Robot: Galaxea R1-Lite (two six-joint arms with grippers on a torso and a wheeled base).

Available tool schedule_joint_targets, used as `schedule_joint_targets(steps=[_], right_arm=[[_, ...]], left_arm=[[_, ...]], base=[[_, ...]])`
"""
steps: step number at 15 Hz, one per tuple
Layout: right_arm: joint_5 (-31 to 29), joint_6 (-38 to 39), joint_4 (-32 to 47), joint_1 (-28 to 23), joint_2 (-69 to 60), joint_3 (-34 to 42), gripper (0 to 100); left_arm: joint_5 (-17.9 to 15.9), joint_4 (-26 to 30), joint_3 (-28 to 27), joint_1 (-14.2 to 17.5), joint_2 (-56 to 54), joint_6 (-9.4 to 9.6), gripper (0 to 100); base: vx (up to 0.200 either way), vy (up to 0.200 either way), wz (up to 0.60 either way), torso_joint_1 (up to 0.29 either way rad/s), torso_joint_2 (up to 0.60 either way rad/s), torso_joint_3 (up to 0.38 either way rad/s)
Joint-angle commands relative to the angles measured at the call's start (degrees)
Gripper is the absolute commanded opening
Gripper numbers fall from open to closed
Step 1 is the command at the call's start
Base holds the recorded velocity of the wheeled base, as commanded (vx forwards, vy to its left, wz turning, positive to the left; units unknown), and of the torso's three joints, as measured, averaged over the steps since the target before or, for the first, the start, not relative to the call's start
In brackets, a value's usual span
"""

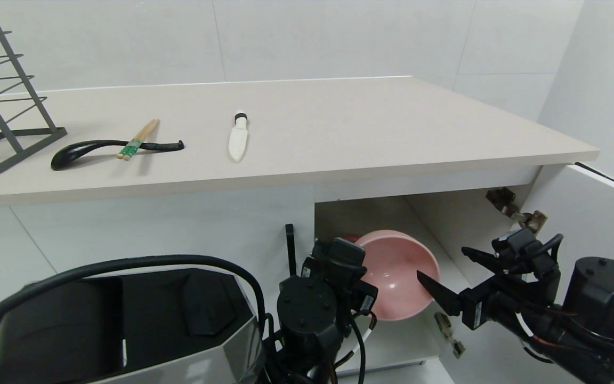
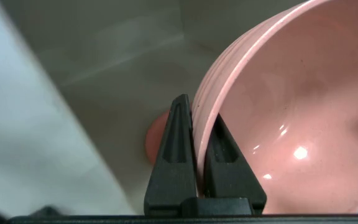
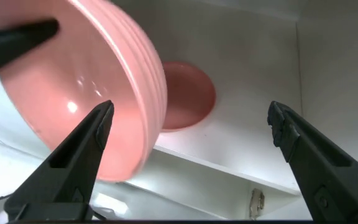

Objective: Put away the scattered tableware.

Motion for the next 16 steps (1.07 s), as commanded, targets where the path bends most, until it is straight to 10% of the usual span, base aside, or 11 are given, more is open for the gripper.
schedule_joint_targets(steps=[1, 12, 13, 16], right_arm=[[0.01, -0.02, -0.06, -1.15, 0.89, -0.72, 100], [0.01, 0.16, -0.06, -2.11, 0.45, -2.04, 100], [0.01, 0.16, -0.06, -2.11, 0.36, -2.04, 0], [0.01, 0.16, -0.06, -1.94, -0.25, -2.30, 0]], left_arm=[[0.03, -0.06, -1.63, -0.12, -0.22, 0.22, 0], [-0.68, -0.06, -5.14, -1.09, 0.04, 1.18, 0], [-0.77, -0.06, -5.14, -1.18, 0.13, 1.10, 0], [-3.75, -0.06, -5.14, -1.26, 0.22, 1.18, 0]], base=[[0.000, 0.000, 0.00, 0.000, 0.00, 0.000], [0.000, 0.000, 0.00, 0.000, 0.00, 0.000], [0.000, 0.000, 0.00, 0.000, 0.00, 0.000], [0.000, 0.000, 0.00, 0.000, 0.00, 0.000]])
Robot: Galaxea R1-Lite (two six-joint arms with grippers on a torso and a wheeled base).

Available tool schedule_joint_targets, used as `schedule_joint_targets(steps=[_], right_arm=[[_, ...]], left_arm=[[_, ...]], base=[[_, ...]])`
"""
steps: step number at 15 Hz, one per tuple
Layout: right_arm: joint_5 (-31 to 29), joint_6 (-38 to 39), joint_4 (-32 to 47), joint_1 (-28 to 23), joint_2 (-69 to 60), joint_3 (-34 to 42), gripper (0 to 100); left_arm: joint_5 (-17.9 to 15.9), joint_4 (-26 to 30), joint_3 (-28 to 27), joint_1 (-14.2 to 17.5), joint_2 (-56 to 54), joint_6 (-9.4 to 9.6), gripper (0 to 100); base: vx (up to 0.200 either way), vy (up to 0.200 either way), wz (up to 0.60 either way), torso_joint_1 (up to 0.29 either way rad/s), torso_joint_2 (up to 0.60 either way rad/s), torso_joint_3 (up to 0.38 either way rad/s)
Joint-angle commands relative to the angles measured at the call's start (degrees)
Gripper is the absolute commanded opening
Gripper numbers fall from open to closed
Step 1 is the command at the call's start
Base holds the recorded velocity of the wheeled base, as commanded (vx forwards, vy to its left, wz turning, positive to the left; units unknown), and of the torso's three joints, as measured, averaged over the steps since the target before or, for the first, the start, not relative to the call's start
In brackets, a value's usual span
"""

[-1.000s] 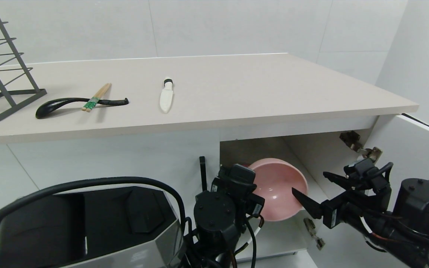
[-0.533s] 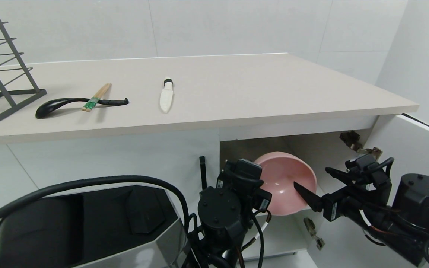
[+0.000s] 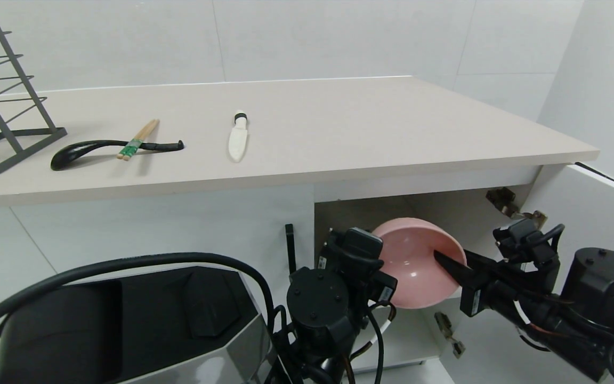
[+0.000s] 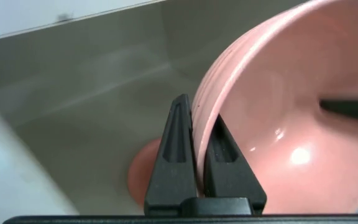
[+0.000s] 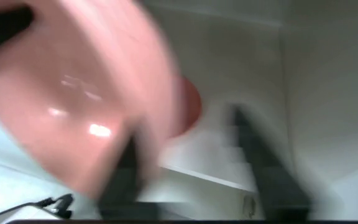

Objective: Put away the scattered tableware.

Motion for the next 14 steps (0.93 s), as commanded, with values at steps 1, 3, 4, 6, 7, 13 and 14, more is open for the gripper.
schedule_joint_targets(steps=[1, 3, 4, 6, 7, 13, 14], right_arm=[[-0.27, -0.04, -0.03, -0.04, -0.29, -0.36, 0], [-0.27, -0.04, -0.03, -0.04, -0.29, -0.71, 0], [-0.27, -0.04, -0.03, -0.12, -0.20, -0.71, 0], [-0.27, -0.04, -0.03, -0.56, 0.06, -0.98, 0], [-0.27, -0.04, -0.03, -1.18, 0.41, -1.06, 0], [-0.27, 0.05, -0.03, -5.05, 5.25, -2.12, 0], [-0.27, 0.05, -0.03, -5.31, 5.42, -2.38, 0]], left_arm=[[-0.28, -0.09, 0.01, -0.51, 0.20, -0.16, 0], [-0.37, -0.09, 0.01, -0.86, 1.17, -0.60, 100], [-0.37, -0.09, 0.01, -0.95, 1.25, -0.60, 100], [-0.37, -0.09, 0.01, -1.30, 0.99, -0.16, 100], [-0.37, -0.09, 0.19, -1.39, 0.90, 0.10, 100], [-5.91, -0.09, 8.54, -2.88, -6.83, -0.34, 100], [-9.25, -0.09, 12.23, -2.79, -9.29, -0.34, 100]], base=[[0.000, 0.000, 0.00, 0.000, 0.00, 0.000], [0.000, 0.000, 0.00, 0.000, 0.00, 0.000], [0.000, 0.000, 0.00, 0.000, 0.00, 0.000], [0.000, 0.000, 0.00, 0.000, 0.00, 0.000], [0.000, 0.000, 0.00, 0.000, 0.00, 0.000], [0.000, 0.000, 0.00, 0.000, 0.00, 0.000], [0.000, 0.000, 0.00, 0.000, 0.00, 0.000]])
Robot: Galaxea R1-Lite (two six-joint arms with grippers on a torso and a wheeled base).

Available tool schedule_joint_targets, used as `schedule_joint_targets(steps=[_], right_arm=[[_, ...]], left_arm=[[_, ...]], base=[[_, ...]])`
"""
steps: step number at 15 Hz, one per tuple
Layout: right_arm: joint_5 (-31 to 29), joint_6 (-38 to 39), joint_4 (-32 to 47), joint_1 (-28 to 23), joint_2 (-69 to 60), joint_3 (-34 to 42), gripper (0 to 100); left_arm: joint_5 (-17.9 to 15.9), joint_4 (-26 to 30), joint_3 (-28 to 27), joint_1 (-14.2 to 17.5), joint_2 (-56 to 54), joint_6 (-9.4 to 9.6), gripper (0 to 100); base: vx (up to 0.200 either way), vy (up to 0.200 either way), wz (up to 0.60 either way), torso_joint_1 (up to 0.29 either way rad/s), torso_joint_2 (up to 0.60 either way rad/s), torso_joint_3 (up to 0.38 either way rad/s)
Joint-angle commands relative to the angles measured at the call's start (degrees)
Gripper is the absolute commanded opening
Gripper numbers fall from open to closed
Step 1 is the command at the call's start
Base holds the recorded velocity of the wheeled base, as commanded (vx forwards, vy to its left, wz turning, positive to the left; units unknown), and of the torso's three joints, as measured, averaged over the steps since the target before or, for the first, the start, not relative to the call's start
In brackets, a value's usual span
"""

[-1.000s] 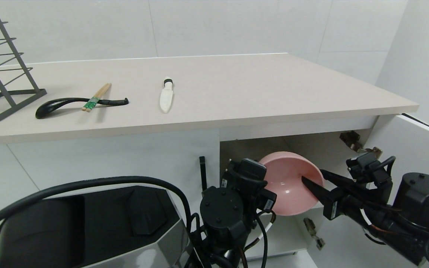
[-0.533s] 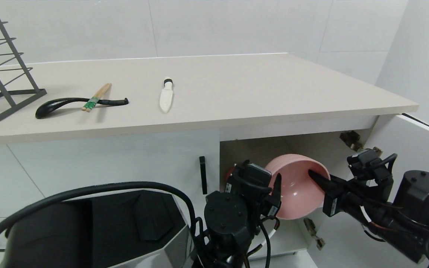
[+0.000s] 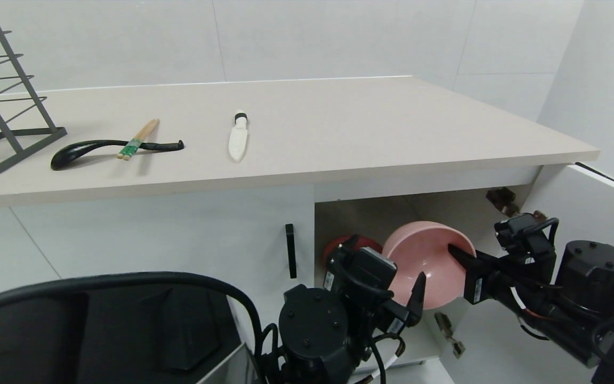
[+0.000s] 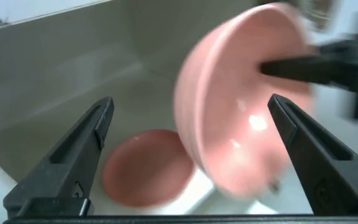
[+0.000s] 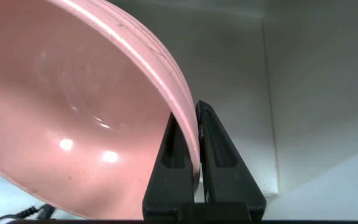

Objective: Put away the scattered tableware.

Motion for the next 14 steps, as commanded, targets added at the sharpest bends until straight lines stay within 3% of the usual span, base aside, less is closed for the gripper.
schedule_joint_targets(steps=[1, 3, 7, 9, 12, 13, 14], right_arm=[[-0.02, -0.01, -0.09, -0.66, 1.37, -0.24, 0], [-0.02, 0.25, -0.09, -0.66, 1.29, -0.15, 0], [-0.02, 0.96, -0.09, -0.66, 1.11, 0.38, 0], [-0.02, 1.13, -0.09, -0.57, 1.20, 1.35, 0], [-0.02, 2.45, -0.09, 0.05, 0.76, 1.70, 0], [-0.02, 2.45, -0.09, 0.14, 0.58, 1.70, 0], [-0.02, 2.54, -0.09, 1.10, 0.32, 2.40, 0]], left_arm=[[-4.97, -0.06, 7.49, 0.34, -6.97, 0.13, 100], [-10.42, -0.06, 14.43, 0.86, -10.92, 0.22, 100], [-14.20, -0.06, 20.32, 3.33, -14.79, 0.31, 100], [-19.30, -0.06, 24.89, 5.00, -17.07, 0.31, 100], [-29.67, -0.06, 31.92, 7.81, -22.35, 0.57, 100], [-30.29, -0.06, 32.63, 8.25, -23.05, 0.66, 100], [-30.73, -0.06, 35.35, 9.83, -25.34, 2.50, 100]], base=[[0.000, 0.000, 0.00, 0.000, 0.00, 0.000], [0.000, 0.000, 0.00, 0.000, 0.00, 0.000], [0.000, 0.000, 0.00, 0.000, 0.00, 0.000], [0.000, 0.000, 0.00, 0.000, 0.00, 0.000], [0.000, 0.000, 0.00, 0.000, 0.00, 0.000], [0.000, 0.000, 0.00, 0.000, 0.00, 0.000], [0.000, 0.000, 0.00, 0.000, 0.00, 0.000]])
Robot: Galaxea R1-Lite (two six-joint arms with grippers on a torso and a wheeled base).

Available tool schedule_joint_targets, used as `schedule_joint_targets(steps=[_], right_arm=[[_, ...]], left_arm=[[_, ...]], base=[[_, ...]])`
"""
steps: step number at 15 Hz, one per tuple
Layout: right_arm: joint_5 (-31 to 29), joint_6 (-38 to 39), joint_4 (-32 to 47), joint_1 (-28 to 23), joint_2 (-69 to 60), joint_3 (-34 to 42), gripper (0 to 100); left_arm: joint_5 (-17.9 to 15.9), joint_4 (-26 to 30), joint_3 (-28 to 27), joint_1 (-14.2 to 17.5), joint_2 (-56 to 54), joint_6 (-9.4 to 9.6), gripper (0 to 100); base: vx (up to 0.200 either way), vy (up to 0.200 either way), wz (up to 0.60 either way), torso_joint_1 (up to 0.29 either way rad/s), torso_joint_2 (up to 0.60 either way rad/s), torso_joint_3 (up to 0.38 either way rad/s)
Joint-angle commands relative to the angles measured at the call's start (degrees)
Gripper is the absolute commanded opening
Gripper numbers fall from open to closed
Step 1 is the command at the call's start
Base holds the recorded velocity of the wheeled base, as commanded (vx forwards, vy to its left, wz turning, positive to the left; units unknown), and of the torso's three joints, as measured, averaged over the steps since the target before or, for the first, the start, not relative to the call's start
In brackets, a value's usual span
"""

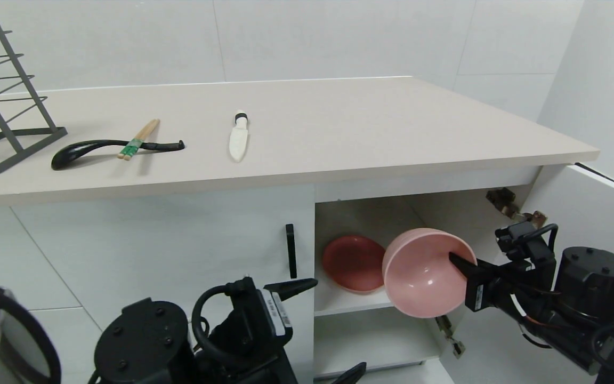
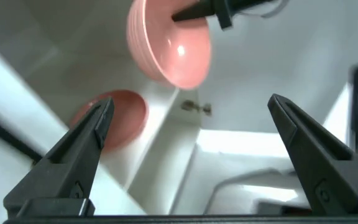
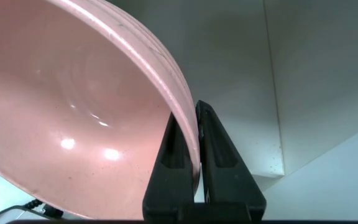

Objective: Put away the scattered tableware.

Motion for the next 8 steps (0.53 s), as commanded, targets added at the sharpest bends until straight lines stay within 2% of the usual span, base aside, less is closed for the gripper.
schedule_joint_targets(steps=[1, 2, 4, 7, 8], right_arm=[[0.03, 0.00, -0.03, 1.77, -0.44, 0.79, 0], [0.03, 0.00, -0.03, 2.12, -0.44, 0.79, 0], [0.03, 0.00, -0.03, 4.40, 0.00, 0.96, 0], [0.03, 0.00, -0.03, 4.75, 2.11, -1.59, 0], [0.03, 0.00, -0.03, 4.75, 2.90, -2.46, 0]], left_arm=[[-0.32, -0.06, 5.28, 2.60, -6.03, 1.68, 100], [-0.32, -0.06, 6.16, 2.69, -6.99, 1.68, 100], [-0.23, -0.06, 11.52, 2.95, -13.76, 1.77, 100], [0.29, -0.06, 11.52, 7.96, -21.67, 1.86, 100], [0.38, -0.06, 11.52, 8.49, -22.20, 1.86, 100]], base=[[0.000, 0.000, 0.00, 0.000, 0.00, 0.000], [0.000, 0.000, 0.00, 0.000, 0.00, 0.000], [0.000, 0.000, 0.00, 0.000, 0.00, 0.000], [0.000, 0.000, 0.00, 0.000, 0.00, 0.000], [0.000, 0.000, 0.00, 0.000, 0.00, 0.000]])
